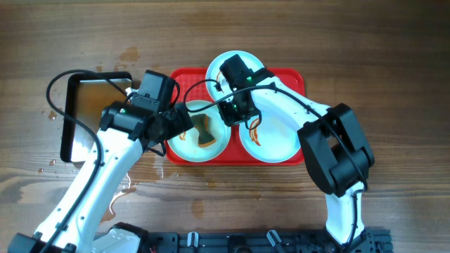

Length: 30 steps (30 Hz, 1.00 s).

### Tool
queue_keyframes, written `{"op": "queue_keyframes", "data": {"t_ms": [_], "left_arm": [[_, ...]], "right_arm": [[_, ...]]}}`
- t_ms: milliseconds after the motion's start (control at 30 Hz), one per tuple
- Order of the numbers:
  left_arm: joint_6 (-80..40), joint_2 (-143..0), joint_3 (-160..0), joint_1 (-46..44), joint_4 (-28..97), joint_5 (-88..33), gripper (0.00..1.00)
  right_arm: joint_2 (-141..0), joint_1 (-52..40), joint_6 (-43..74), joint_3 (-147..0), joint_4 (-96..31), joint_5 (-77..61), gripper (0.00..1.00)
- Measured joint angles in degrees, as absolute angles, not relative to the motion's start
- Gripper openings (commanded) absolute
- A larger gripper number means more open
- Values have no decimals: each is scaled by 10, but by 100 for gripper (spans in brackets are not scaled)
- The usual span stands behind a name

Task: Clean dirty plates on tray and stack at the side
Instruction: 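Reach the right gripper to the left plate's rim and grip it, then scrub the left plate with the sponge in the left gripper while right holds it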

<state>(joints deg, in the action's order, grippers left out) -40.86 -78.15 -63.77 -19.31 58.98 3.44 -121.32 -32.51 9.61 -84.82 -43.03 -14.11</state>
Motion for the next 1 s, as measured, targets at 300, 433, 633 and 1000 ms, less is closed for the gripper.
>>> {"op": "queue_keyframes", "data": {"t_ms": [300,433,633,1000], "left_arm": [[-408,-820,-638,-193,583,-10,100],[-408,-851,-638,-191,561,-22,99],[-391,-917,-638,-190,516,-81,99],[-379,-977,-638,-190,507,-113,82]], "right_arm": [[-1213,-324,96,-848,-423,-134,10],[-1213,-324,96,-848,-423,-134,10],[-1213,-324,96,-848,-423,-134,10],[-1213,-324,96,-848,-423,-134,10]]}}
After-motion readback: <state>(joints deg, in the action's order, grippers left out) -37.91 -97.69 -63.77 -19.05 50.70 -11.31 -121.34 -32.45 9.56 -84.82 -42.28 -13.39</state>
